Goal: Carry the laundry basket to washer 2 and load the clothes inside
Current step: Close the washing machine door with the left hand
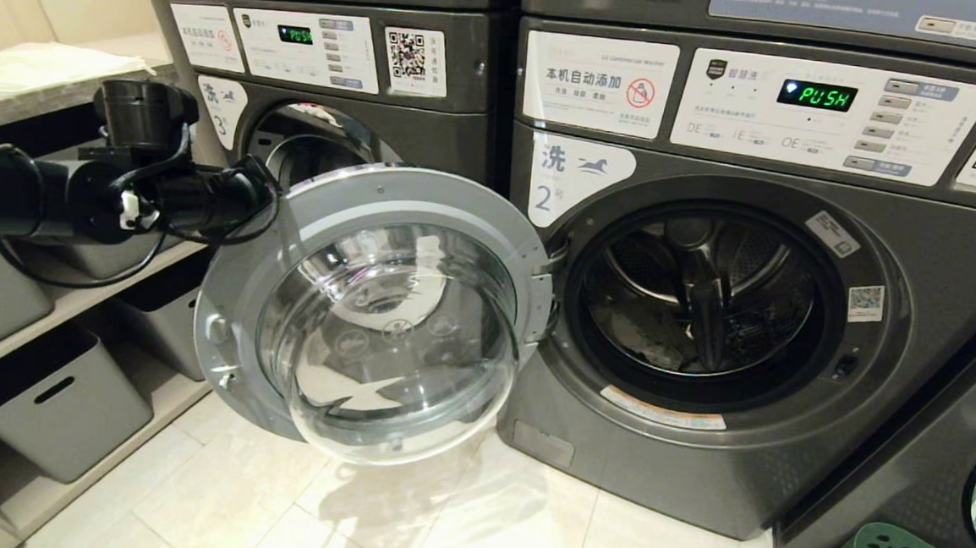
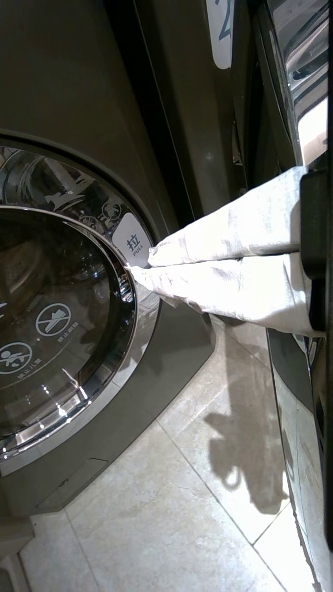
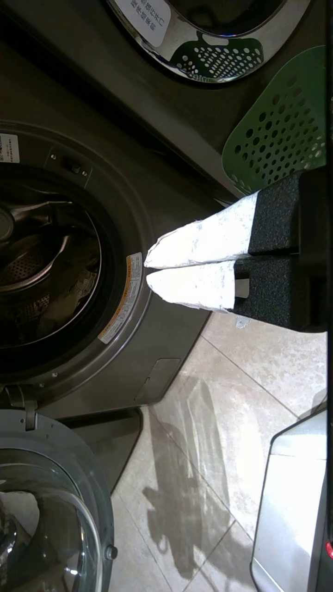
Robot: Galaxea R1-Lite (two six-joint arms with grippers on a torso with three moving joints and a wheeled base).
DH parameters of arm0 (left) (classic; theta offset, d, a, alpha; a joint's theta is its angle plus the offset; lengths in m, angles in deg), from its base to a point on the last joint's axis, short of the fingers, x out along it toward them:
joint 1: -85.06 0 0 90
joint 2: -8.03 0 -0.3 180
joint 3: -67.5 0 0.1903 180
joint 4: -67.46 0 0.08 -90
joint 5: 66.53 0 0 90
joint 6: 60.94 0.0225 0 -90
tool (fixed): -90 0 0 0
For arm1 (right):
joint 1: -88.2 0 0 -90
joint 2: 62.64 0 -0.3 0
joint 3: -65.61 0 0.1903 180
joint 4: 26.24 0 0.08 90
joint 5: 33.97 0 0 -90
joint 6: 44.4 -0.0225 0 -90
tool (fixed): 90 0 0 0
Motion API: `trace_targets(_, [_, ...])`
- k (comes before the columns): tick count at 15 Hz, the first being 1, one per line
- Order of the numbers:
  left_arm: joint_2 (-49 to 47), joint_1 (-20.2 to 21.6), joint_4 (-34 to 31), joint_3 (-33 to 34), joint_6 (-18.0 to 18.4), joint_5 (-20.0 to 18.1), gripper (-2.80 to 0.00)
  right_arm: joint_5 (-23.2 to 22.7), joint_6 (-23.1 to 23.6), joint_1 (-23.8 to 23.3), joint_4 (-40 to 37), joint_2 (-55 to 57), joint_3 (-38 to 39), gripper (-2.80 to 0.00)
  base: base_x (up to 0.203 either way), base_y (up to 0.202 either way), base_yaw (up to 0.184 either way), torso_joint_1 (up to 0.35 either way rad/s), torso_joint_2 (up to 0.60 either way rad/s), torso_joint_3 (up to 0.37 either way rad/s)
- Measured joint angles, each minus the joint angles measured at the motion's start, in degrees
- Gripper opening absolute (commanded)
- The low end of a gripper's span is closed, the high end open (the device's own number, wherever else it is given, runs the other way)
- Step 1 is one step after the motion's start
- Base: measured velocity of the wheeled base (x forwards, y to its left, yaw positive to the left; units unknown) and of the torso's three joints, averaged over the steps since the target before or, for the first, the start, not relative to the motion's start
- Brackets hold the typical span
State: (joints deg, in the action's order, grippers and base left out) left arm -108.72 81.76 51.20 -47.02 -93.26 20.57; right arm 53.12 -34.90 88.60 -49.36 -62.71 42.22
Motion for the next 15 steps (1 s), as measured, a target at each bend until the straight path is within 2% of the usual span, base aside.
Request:
trace_targets(2, [1.67, -1.19, -1.75, -0.06, -1.67, 0.03, -2.80, 0.01, 0.00, 0.04, -0.02, 0.00, -0.02, -2.80, 0.000, 0.000, 0.000, 0.000, 0.00, 0.000])
trace_targets(4, [5.53, -4.42, -5.77, -0.02, -5.93, -0.91, -2.80, 0.02, 0.00, 0.01, -0.02, 0.00, -0.02, -2.80, 0.000, 0.000, 0.000, 0.000, 0.00, 0.000])
trace_targets(6, [11.22, -9.97, -11.91, -0.52, -13.04, -3.48, -2.80, 0.05, 0.01, 0.04, -0.02, 0.00, 0.00, -2.80, 0.000, 0.000, 0.000, 0.000, 0.00, 0.000])
trace_targets(8, [16.57, -17.90, -18.51, -1.84, -22.86, -5.04, -2.80, 0.02, 0.00, 0.01, 0.00, 0.00, 0.00, -2.80, 0.000, 0.000, 0.000, 0.000, 0.00, 0.000])
trace_targets(11, [23.37, -29.37, -24.85, -4.54, -38.26, -5.23, -2.80, 0.02, 0.00, 0.01, 0.00, 0.00, 0.00, -2.80, 0.000, 0.000, 0.000, 0.000, 0.00, 0.000])
trace_targets(12, [25.02, -31.20, -25.89, -5.20, -42.21, -4.34, -2.80, 0.00, 0.01, 0.01, -0.02, 0.00, -0.02, -2.80, 0.000, 0.000, 0.000, 0.000, 0.00, 0.000])
trace_targets(13, [26.21, -31.39, -26.32, -5.51, -43.38, -2.55, -2.80, 0.02, 0.01, 0.01, -0.01, 0.00, -0.02, -2.80, 0.000, 0.000, 0.000, 0.000, 0.00, 0.000])
trace_targets(14, [26.88, -30.10, -26.54, -5.42, -41.80, -0.02, -2.80, 0.02, 0.01, 0.01, 0.00, 0.00, -0.02, -2.80, 0.000, 0.000, 0.000, 0.000, 0.00, 0.000])
trace_targets(15, [27.19, -28.74, -26.78, -4.16, -38.33, 2.60, -2.80, 0.02, 0.00, 0.01, -0.02, 0.00, -0.02, -2.80, 0.000, 0.000, 0.000, 0.000, 0.00, 0.000])
